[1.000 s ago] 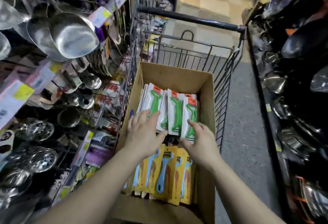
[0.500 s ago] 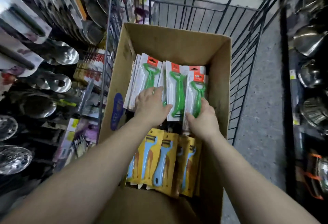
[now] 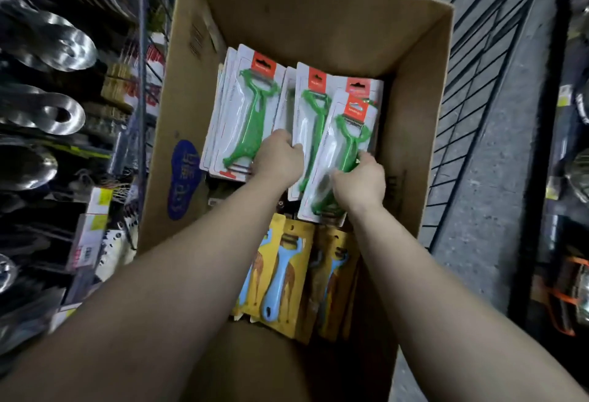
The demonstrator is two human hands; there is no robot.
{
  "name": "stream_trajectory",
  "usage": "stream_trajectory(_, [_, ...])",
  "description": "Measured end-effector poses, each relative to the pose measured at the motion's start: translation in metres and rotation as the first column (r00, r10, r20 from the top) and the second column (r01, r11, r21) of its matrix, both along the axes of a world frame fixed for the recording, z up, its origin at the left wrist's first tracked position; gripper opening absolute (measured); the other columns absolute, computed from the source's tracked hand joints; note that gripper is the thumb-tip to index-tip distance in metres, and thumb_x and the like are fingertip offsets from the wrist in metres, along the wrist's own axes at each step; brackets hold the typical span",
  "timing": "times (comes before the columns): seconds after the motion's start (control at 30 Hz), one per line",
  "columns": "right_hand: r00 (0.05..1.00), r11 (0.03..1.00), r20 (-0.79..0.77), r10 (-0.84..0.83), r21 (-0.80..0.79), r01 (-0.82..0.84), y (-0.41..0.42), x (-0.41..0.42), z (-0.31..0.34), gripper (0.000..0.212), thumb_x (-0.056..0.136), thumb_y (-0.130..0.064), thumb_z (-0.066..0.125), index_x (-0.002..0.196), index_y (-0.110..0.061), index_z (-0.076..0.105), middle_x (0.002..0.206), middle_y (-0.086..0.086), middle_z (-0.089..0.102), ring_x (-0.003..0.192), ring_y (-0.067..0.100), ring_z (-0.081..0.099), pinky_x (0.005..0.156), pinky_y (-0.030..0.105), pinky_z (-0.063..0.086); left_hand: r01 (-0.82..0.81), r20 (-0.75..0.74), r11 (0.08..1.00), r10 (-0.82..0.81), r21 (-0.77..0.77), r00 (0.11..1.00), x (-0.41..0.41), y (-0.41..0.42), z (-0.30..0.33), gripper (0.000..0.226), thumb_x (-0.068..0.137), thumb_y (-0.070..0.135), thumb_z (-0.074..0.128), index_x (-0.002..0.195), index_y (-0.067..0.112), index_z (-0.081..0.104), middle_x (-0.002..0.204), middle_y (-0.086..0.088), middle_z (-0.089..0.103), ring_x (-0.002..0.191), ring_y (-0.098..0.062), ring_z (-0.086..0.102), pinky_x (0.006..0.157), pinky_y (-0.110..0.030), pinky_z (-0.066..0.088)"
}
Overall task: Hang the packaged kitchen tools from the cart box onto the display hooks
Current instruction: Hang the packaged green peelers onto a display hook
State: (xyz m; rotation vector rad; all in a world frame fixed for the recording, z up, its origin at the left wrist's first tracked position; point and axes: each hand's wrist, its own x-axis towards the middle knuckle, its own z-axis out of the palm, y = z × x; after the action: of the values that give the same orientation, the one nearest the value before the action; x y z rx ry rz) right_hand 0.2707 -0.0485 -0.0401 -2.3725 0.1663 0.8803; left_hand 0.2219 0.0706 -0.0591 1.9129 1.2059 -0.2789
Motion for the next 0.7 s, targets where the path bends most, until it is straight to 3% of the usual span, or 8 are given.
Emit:
stream_trajectory(0.07, [0.999, 0.997, -0.013, -0.042, 0.065, 0.043, 0.003, 0.001, 0.005, 0.056, 0.077, -0.025, 0.07, 0.13, -0.014, 0.057, 0.118, 0.01, 0.065, 0.101, 0.027, 0.065, 0.088, 0.04, 0.056, -0.044, 0.042, 0.998, 0.046, -0.054, 0.998, -0.004, 0.002, 0.003, 0.021, 0.103, 0.021, 0.048, 0.082, 0.019, 0.044, 0.076, 0.002, 0.045, 0.079, -0.025, 0.047, 0.069, -0.03, 0.036])
stream_trajectory(0.13, [0.996, 0.988, -0.03, -0.085, 0.126, 0.089, 0.004, 0.0, 0.01, 0.053, 0.077, -0.026, 0.073, 0.127, -0.014, 0.059, 0.11, 0.008, 0.067, 0.098, 0.026, 0.066, 0.085, 0.04, 0.056, -0.118, 0.107, 0.986, 0.131, -0.12, 0.986, -0.008, 0.006, 0.01, 0.008, 0.105, 0.02, 0.044, 0.101, 0.017, 0.05, 0.088, 0.0, 0.05, 0.083, -0.021, 0.047, 0.073, -0.028, 0.036])
stream_trajectory(0.2, [0.993, 0.973, -0.044, -0.114, 0.195, 0.12, 0.004, -0.002, 0.015, 0.059, 0.072, -0.032, 0.075, 0.127, -0.019, 0.057, 0.109, 0.009, 0.064, 0.105, 0.029, 0.063, 0.09, 0.045, 0.054, -0.196, 0.176, 0.96, 0.232, -0.202, 0.957, -0.016, 0.01, 0.018, 0.014, 0.107, 0.02, 0.041, 0.111, 0.015, 0.052, 0.09, 0.0, 0.051, 0.077, -0.016, 0.047, 0.065, -0.027, 0.037])
stream_trajectory(0.33, [0.98, 0.926, -0.131, -0.147, 0.33, 0.183, 0.003, -0.008, 0.024, 0.05, 0.076, -0.038, 0.08, 0.12, -0.032, 0.057, 0.13, 0.003, 0.049, 0.116, 0.019, 0.054, 0.097, 0.038, 0.049, -0.271, 0.222, 0.91, 0.347, -0.313, 0.911, -0.041, 0.019, 0.032, 0.031, 0.106, 0.018, 0.039, 0.075, 0.018, 0.035, 0.068, 0.003, 0.032, 0.058, -0.013, 0.028, 0.046, -0.024, 0.025])
stream_trajectory(0.47, [0.947, 0.892, -0.32, -0.025, 0.421, 0.166, 0.005, -0.021, 0.038, 0.06, 0.085, -0.044, 0.074, 0.139, -0.037, 0.05, 0.146, 0.0, 0.043, 0.128, 0.019, 0.05, 0.096, 0.033, 0.043, -0.37, 0.215, 0.827, 0.488, -0.424, 0.846, -0.066, 0.023, 0.045, 0.02, 0.091, 0.035, 0.045, 0.089, 0.015, 0.046, 0.082, -0.008, 0.044, 0.073, -0.021, 0.042, 0.069, -0.032, 0.037])
stream_trajectory(0.53, [0.918, 0.884, -0.392, 0.055, 0.446, 0.137, 0.008, -0.032, 0.047, 0.066, 0.09, -0.046, 0.067, 0.148, -0.043, 0.035, 0.155, 0.0, 0.035, 0.137, 0.018, 0.043, 0.101, 0.032, 0.036, -0.416, 0.184, 0.763, 0.56, -0.495, 0.808, -0.08, 0.022, 0.044, 0.036, 0.082, 0.041, 0.044, 0.097, 0.01, 0.053, 0.095, -0.012, 0.055, 0.086, -0.028, 0.053, 0.086, -0.043, 0.047])
stream_trajectory(0.6, [0.89, 0.865, -0.442, 0.111, 0.484, 0.132, 0.009, -0.042, 0.053, 0.068, 0.097, -0.041, 0.059, 0.153, -0.044, 0.021, 0.149, -0.011, 0.032, 0.134, 0.008, 0.034, 0.101, 0.03, 0.029, -0.428, 0.189, 0.725, 0.6, -0.54, 0.778, -0.091, 0.02, 0.043, 0.035, 0.081, 0.042, 0.045, 0.1, 0.015, 0.057, 0.104, -0.012, 0.061, 0.098, -0.031, 0.06, 0.101, -0.055, 0.047])
stream_trajectory(0.7, [0.868, 0.843, -0.472, 0.152, 0.521, 0.135, 0.008, -0.056, 0.062, 0.067, 0.101, -0.039, 0.052, 0.155, -0.045, 0.014, 0.151, -0.015, 0.029, 0.133, 0.004, 0.029, 0.097, 0.029, 0.026, -0.462, 0.186, 0.682, 0.652, -0.567, 0.735, -0.105, 0.018, 0.054, 0.04, 0.088, 0.04, 0.049, 0.12, 0.019, 0.062, 0.121, -0.009, 0.067, 0.114, -0.034, 0.063, 0.104, -0.059, 0.046])
